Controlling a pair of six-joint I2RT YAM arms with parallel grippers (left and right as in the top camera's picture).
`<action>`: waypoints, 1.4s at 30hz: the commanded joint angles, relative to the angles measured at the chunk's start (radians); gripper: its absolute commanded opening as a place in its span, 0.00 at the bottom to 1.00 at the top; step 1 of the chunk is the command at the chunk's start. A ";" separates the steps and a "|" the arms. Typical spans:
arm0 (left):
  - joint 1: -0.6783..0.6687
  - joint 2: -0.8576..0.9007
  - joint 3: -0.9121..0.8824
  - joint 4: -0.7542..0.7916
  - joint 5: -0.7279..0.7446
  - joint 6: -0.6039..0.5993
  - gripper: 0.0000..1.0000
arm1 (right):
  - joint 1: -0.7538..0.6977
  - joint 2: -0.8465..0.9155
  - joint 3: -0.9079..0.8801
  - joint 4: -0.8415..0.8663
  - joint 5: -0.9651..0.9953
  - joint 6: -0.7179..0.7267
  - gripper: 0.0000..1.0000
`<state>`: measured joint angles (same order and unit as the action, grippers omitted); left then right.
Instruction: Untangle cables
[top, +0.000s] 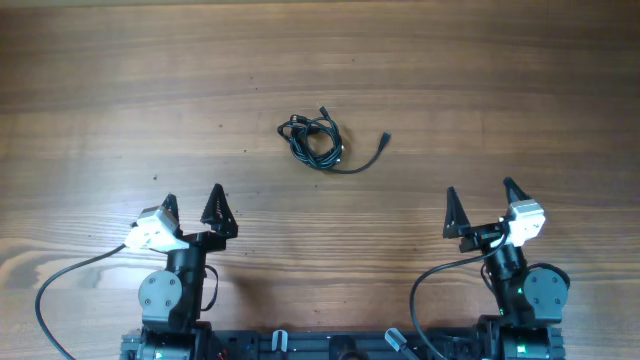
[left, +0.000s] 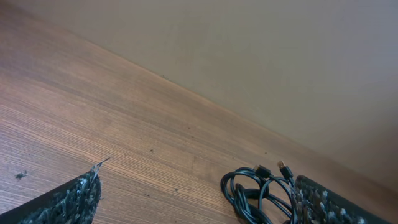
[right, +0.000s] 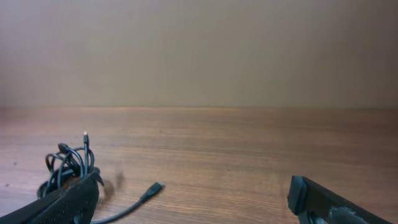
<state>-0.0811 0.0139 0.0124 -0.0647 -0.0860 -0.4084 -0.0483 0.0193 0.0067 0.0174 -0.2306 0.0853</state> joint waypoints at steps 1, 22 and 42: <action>0.005 -0.005 -0.006 0.000 0.006 0.024 1.00 | 0.006 -0.009 -0.002 0.013 -0.001 0.043 1.00; 0.005 0.729 0.694 -0.261 0.143 0.118 1.00 | 0.006 0.608 0.602 -0.116 -0.397 -0.029 1.00; -0.068 1.552 1.461 -0.823 0.339 -0.019 0.72 | 0.006 1.270 1.250 -0.850 -0.481 0.077 1.00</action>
<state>-0.0898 1.4982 1.4624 -0.8711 0.2714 -0.3134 -0.0463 1.2587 1.2354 -0.8280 -0.6861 0.1757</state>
